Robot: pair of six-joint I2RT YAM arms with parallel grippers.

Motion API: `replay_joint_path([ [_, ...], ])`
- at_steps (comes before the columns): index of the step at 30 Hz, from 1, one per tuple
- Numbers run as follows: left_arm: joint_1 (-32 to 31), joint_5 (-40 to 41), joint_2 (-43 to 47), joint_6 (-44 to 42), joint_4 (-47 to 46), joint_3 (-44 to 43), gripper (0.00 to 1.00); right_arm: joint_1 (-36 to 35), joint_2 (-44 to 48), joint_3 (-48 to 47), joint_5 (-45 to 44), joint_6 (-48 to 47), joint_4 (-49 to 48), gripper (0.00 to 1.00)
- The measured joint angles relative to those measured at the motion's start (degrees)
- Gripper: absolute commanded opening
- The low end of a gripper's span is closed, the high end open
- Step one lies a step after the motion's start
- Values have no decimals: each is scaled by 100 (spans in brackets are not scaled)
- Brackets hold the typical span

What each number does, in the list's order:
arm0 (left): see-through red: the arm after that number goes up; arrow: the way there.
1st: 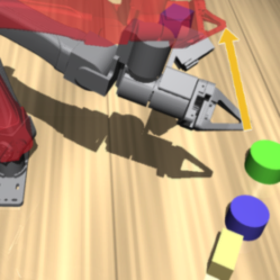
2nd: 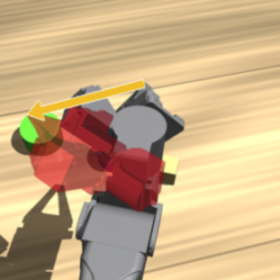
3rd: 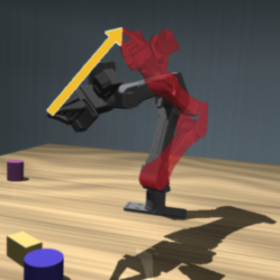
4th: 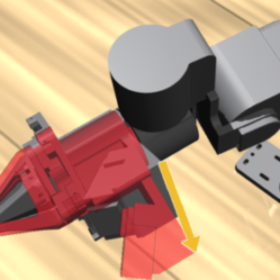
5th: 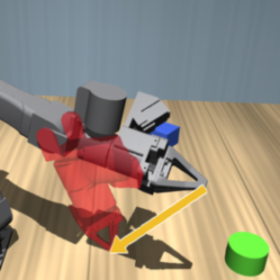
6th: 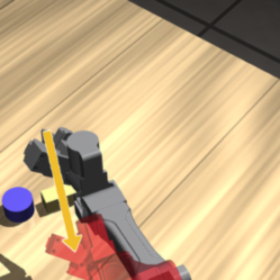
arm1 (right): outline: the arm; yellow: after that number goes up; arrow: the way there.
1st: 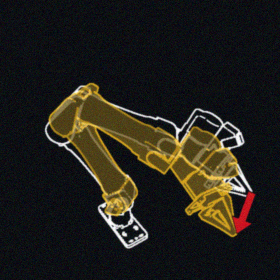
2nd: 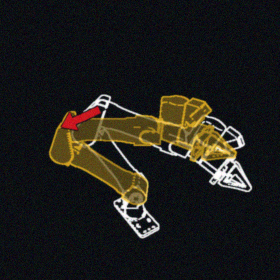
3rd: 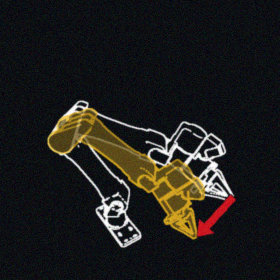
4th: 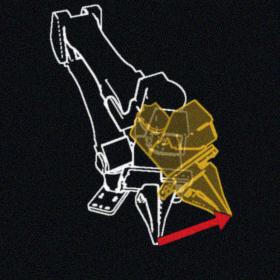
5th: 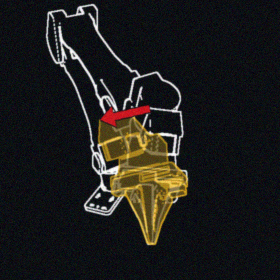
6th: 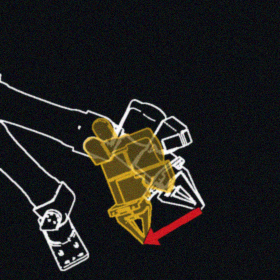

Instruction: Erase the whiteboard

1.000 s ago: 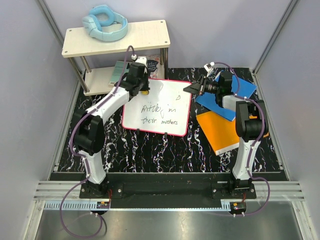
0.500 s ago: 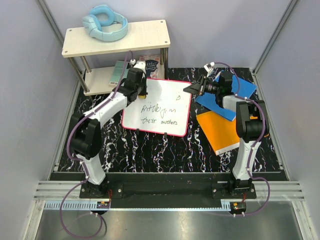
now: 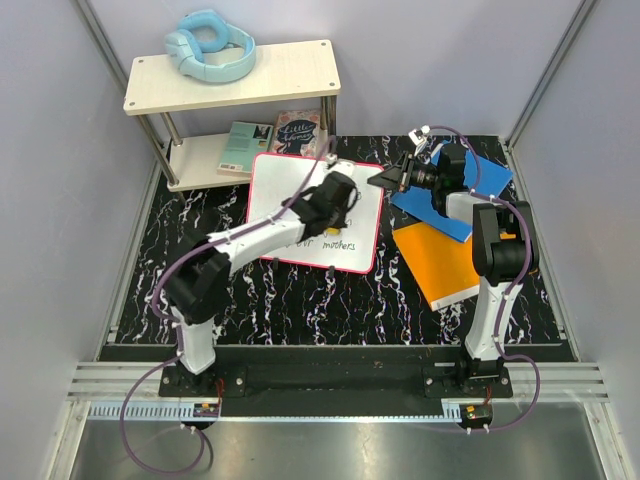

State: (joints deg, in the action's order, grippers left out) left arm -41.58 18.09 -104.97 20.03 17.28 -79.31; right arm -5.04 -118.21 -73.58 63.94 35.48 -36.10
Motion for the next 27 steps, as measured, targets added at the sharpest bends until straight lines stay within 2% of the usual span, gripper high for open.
replay_joint_path([
  [6,-844,-52,-1165,111,376,-1753,0,2,9,9,26,-151,-9,0],
  [10,-1056,142,-1606,192,516,-2444,0,0,11,11,24,-188,-11,0],
  [17,-918,931,-1770,212,844,-2981,0,-11,11,11,15,-195,-17,0],
  [23,-507,892,-1849,125,1132,-3418,0,-39,11,11,-94,-179,-13,0],
  [27,-238,879,-1738,146,1036,-3287,0,-46,11,35,-140,-173,44,0],
])
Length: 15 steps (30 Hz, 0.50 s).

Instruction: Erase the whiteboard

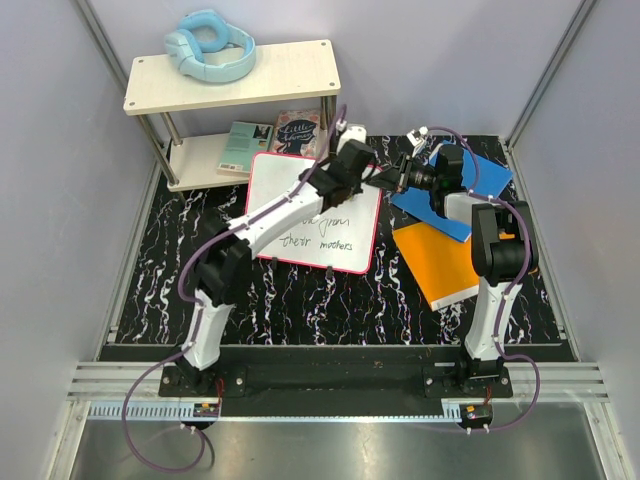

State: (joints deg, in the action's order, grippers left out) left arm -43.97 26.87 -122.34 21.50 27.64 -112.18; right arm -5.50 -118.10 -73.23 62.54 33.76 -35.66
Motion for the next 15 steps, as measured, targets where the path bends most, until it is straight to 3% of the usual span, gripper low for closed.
replay_joint_path([
  [11,1340,188,1554,417,-767,2632,0,-13,37,28,11,109,61,0],
  [15,1515,398,1998,625,-719,3440,0,-26,103,39,31,107,90,0],
])
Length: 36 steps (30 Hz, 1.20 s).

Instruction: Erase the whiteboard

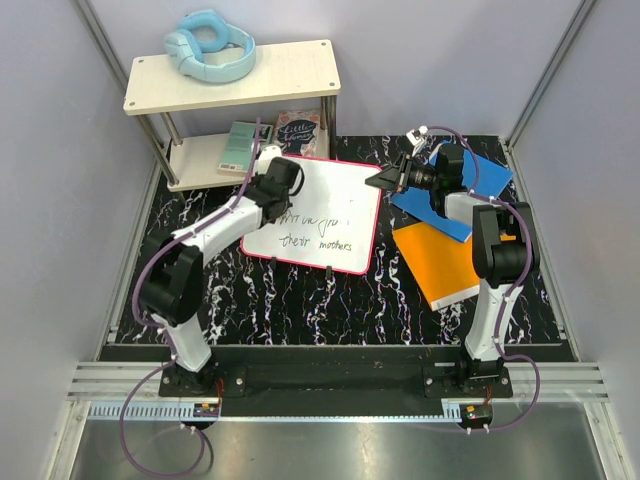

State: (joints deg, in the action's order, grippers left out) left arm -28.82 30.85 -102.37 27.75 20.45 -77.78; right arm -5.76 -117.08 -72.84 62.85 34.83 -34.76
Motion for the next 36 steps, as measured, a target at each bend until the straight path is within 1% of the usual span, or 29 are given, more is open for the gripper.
replay_joint_path([
  [5,9,44,284,195,96,612,0,-4,39,11,17,-2,11,0],
  [9,-103,57,293,151,94,671,0,-4,42,13,17,-2,13,0],
  [12,-378,76,234,37,92,651,0,-4,44,17,7,-4,17,0],
  [15,-876,31,63,-120,120,446,0,-4,44,28,-24,-28,31,0],
  [19,-1582,-221,-376,-367,133,-179,0,4,44,46,-20,-122,15,0],
  [23,-2006,-393,-809,-575,216,-721,0,20,44,55,-24,-199,22,0],
  [25,-2092,-470,-977,-614,306,-997,0,20,44,55,-26,-210,17,0],
  [28,-2159,-466,-1054,-619,369,-1130,0,20,44,55,-26,-227,17,0],
  [32,-2096,-533,-1032,-612,391,-1134,0,20,44,55,-31,-247,17,0],
  [36,-1832,-955,-844,-516,295,-957,0,11,44,55,-33,-249,11,0],
])
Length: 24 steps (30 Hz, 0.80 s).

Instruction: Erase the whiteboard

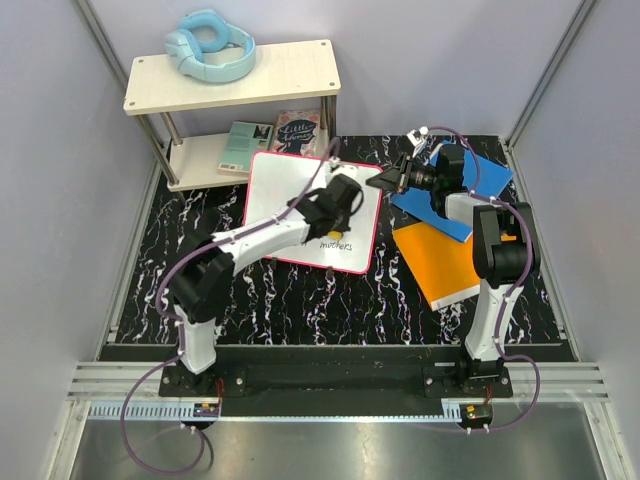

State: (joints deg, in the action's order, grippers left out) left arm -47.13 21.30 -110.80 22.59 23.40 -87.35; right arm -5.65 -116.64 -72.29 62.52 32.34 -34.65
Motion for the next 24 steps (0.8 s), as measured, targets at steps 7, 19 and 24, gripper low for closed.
replay_joint_path([
  [7,1285,-254,739,111,-380,769,0,-24,0,0,4,63,22,0],
  [19,1727,4,1027,1325,-343,1207,0,-26,2,0,15,133,26,0],
  [24,2011,-142,1266,2192,-332,1698,0,-26,2,0,9,142,31,0],
])
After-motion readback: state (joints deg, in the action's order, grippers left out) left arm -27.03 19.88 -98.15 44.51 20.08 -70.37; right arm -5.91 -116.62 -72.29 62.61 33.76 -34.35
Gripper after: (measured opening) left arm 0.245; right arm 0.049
